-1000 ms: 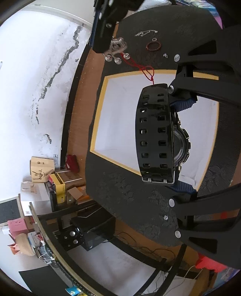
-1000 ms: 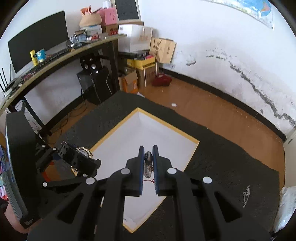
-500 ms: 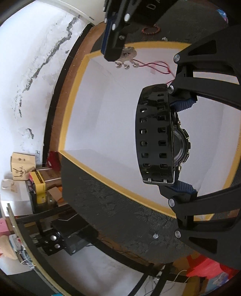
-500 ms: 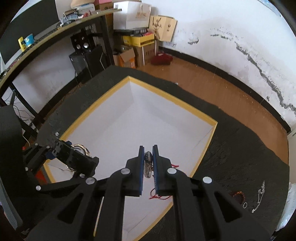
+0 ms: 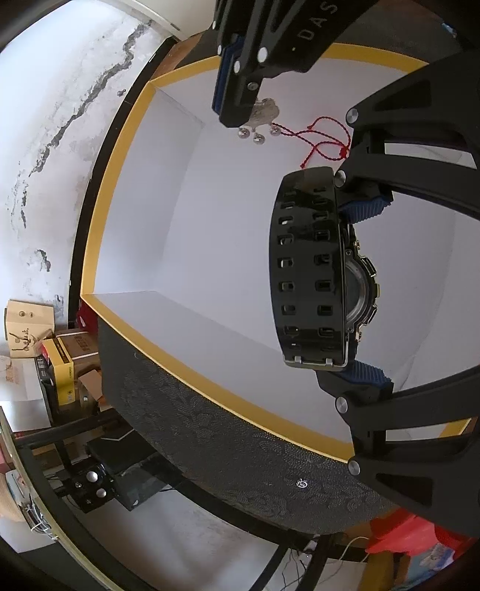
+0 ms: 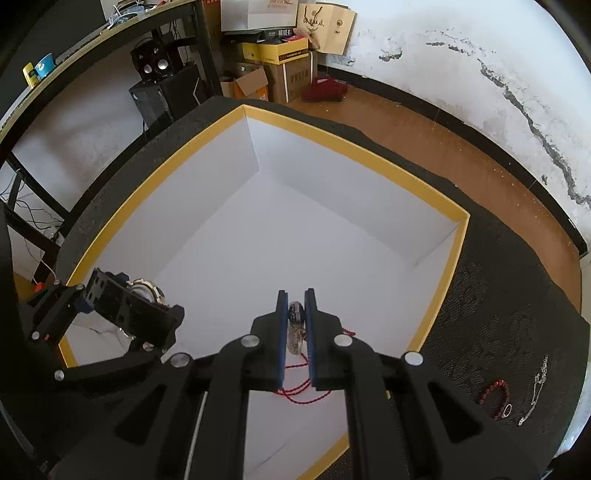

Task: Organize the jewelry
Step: 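Carry the watch and red necklace into the yellow box with both tools, then open both tools to drop the watch and necklace in the box, then move both tools back over the remaining jewelry on the mat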

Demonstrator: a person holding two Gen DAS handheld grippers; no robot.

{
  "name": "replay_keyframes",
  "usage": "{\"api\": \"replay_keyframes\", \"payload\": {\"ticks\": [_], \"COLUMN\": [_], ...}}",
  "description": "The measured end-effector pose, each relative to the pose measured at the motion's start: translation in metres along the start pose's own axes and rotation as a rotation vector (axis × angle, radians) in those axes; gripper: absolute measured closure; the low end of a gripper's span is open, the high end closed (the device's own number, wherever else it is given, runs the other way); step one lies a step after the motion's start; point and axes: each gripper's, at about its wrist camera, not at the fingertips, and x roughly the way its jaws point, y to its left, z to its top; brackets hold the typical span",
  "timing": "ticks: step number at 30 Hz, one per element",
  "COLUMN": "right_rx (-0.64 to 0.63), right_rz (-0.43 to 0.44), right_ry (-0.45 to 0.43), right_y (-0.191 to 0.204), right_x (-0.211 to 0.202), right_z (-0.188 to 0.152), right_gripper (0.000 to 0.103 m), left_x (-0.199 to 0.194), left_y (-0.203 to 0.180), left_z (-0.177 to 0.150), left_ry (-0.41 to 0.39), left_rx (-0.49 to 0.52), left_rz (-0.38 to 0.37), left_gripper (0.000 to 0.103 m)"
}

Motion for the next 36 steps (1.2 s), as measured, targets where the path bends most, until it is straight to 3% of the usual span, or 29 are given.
{"api": "replay_keyframes", "payload": {"ticks": [4, 7, 8, 10, 12, 17, 22, 26, 31, 36], "right_rx": [0.01, 0.015, 0.024, 0.038, 0.049, 0.057, 0.068, 0.066, 0.101, 0.157], "right_rz": [0.013, 0.001, -0.001, 0.01, 0.014, 0.015, 0.028, 0.043, 0.014, -0.071], "right_ry": [0.006, 0.0, 0.006, 0.001, -0.02, -0.043, -0.086, -0.131, -0.184, -0.264], "right_y": [-0.003, -0.004, -0.005, -0.008, -0.01, -0.013, -0.024, -0.039, -0.074, -0.122], "right_x": [-0.001, -0.001, 0.0, -0.001, -0.006, -0.021, -0.06, -0.101, -0.156, -0.212], "right_z": [-0.001, -0.002, -0.001, -0.002, -0.002, -0.004, -0.012, -0.034, -0.08, -0.134], "right_gripper": [0.093, 0.091, 0.086, 0.073, 0.035, 0.016, 0.006, 0.006, 0.006, 0.006], "left_x": [0.003, 0.0, -0.001, -0.004, -0.006, -0.013, -0.033, -0.056, -0.085, -0.119], "left_y": [0.0, -0.002, -0.004, -0.005, -0.005, -0.006, -0.01, -0.016, -0.031, -0.064], "left_z": [0.001, 0.002, 0.002, 0.001, 0.001, -0.001, -0.004, -0.008, -0.018, -0.032], "left_ry": [0.009, -0.014, -0.027, -0.036, -0.037, -0.036, -0.061, -0.079, -0.113, -0.158], "left_rx": [-0.005, 0.004, 0.017, 0.022, 0.017, 0.022, 0.038, 0.043, 0.04, 0.088], "left_rz": [0.006, 0.03, 0.044, 0.042, 0.039, 0.031, 0.022, 0.003, -0.02, -0.042], "left_gripper": [0.041, 0.03, 0.024, 0.023, 0.016, 0.011, 0.007, 0.006, 0.006, 0.006]}}
